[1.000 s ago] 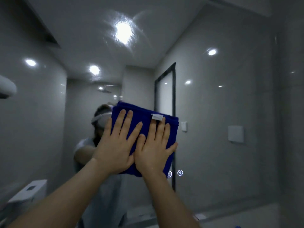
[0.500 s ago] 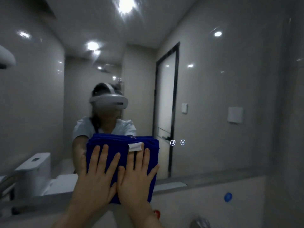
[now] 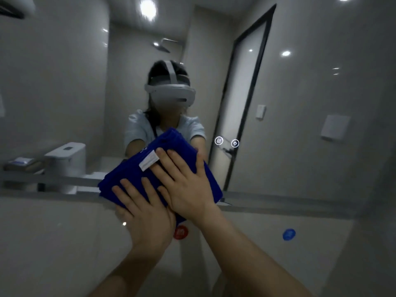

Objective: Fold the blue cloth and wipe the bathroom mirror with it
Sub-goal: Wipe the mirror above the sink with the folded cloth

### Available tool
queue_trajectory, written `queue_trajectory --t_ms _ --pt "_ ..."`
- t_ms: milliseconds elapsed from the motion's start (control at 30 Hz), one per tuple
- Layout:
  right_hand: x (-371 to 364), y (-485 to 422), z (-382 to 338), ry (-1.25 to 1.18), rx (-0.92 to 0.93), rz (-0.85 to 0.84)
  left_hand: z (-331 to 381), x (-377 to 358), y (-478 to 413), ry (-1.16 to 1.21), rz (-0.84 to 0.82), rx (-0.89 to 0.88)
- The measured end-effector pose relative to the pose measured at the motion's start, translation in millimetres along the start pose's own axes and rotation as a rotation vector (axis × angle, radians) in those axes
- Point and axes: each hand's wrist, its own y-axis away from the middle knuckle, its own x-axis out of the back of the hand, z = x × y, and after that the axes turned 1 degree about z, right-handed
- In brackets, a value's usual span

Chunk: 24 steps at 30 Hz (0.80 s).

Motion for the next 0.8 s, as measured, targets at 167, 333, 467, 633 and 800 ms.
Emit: queue_trajectory --t_ms 167,333,467,633,800 --pt "1.8 20.5 53.5 -0.004 0.128 0.031 52.8 -28.1 21.9 -0.016 0.072 0.062" --pt "10.5 56.3 132.5 -0.015 0.173 0.046 136.4 -58.0 47.1 0.025 0.132 0.091" --pt "14.1 96.3 199.0 0.027 0.123 0.078 200.8 -86.2 71.5 0.078 0.117 0.077" --pt "17.6 145.9 264.3 0.080 0.011 0.116 260.1 -119.4 97.7 0.021 0.132 -0.051" --pt "17.8 197.6 311.5 0.119 -0.250 0.101 307.2 -137.9 115.1 -0.015 0.092 -0.308"
